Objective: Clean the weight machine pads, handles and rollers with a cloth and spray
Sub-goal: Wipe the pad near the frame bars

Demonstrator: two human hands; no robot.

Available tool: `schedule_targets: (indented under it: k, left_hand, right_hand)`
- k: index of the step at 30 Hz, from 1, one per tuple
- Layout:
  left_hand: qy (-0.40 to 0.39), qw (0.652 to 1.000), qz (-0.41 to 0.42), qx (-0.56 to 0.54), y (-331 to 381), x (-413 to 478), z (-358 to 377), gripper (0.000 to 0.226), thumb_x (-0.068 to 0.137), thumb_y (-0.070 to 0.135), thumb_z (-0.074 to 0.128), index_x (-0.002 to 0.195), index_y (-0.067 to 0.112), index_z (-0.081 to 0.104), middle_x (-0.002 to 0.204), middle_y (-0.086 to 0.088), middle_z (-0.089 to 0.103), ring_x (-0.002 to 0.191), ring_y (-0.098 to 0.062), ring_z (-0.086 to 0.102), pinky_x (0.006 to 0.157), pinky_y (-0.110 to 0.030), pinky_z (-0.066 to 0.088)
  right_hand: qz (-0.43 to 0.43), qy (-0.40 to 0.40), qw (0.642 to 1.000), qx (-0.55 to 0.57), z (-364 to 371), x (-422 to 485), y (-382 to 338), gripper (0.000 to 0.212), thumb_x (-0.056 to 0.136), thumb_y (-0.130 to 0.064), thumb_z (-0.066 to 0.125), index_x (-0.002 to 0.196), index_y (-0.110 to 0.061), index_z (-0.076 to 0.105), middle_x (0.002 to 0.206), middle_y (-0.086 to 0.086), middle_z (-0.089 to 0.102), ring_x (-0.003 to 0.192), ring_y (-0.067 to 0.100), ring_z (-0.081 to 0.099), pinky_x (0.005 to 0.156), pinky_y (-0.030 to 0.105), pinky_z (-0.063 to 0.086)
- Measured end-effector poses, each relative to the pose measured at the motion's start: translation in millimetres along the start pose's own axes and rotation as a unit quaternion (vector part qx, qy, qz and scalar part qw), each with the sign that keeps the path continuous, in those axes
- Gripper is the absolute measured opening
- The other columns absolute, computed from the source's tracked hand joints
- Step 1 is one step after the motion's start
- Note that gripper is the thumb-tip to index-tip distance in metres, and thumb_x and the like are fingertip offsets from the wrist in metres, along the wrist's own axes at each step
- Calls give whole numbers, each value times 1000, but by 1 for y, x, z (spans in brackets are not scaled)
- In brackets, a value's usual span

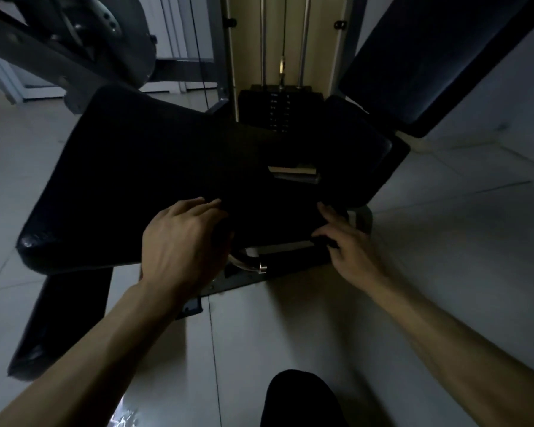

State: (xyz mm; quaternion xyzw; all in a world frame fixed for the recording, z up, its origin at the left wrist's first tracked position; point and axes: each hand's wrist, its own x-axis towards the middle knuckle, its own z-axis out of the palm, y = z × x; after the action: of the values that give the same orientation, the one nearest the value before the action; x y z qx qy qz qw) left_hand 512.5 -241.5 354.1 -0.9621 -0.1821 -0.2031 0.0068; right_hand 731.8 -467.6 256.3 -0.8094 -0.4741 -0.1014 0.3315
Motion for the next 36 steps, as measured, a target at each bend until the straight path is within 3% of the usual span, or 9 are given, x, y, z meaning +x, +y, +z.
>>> schedule_targets:
  k: [7,9,13,17,20,24,30,34,36]
  left_hand:
    - [-25,996,63,-50,69,34,19,40,95,31,54,132,25,66,136,2,66,131,-22,57,109,-38,44]
    - [-42,995,75,-42,80,40,29,40,97,33,46,132,28,65,139,5,63,131,-19,56,107,-35,45]
    - [-45,996,72,-4,77,42,44,46,95,24,66,140,27,60,150,3,54,143,-21,46,114,-39,40]
    - [-60,995,78,8,81,47,53,61,97,15,58,154,29,42,165,6,33,155,-18,23,126,-38,21]
    - [-56,996,69,5,82,47,57,62,99,15,55,156,30,37,166,6,29,155,-18,21,126,-37,17]
    - [-53,996,69,2,86,46,60,64,98,15,57,157,29,35,167,5,28,156,-19,20,125,-36,16]
    - [-90,994,60,-8,91,48,52,63,94,32,66,153,24,45,162,2,37,152,-23,29,124,-38,23]
    - [-211,977,29,-31,91,66,29,49,96,40,65,142,28,54,136,2,58,122,-21,58,101,-34,51]
    - [-258,962,-18,-89,85,82,6,40,98,39,61,137,29,58,126,4,65,112,-20,63,94,-31,53]
  right_hand:
    - [-100,-19,995,15,20,5,-46,26,94,-5,57,116,-9,70,165,3,34,155,20,26,125,41,28]
    - [-57,-19,998,15,16,5,-24,27,92,3,60,114,-12,70,167,-3,29,156,16,24,124,41,32]
    - [118,-1,991,69,8,3,16,38,92,8,58,100,-28,66,165,-15,29,151,4,28,120,30,37]
    - [299,37,941,157,2,21,24,43,96,7,53,88,-33,67,155,-17,40,126,7,50,67,10,55]
    - [399,130,878,230,12,29,30,43,100,-3,55,97,-43,68,133,2,64,112,27,68,55,26,56]
    - [543,177,732,372,22,36,27,31,104,-13,56,133,-20,59,122,9,66,102,29,66,68,32,54]
    - [486,127,808,308,4,34,-6,22,97,-21,65,114,-34,67,114,1,70,102,25,69,91,42,59]
    - [512,132,749,399,-13,38,-40,36,91,-27,72,124,-34,58,128,1,65,110,23,66,97,44,57]
    - [553,152,661,484,-21,49,-58,50,87,-21,76,134,-25,58,127,10,69,110,29,69,92,44,57]
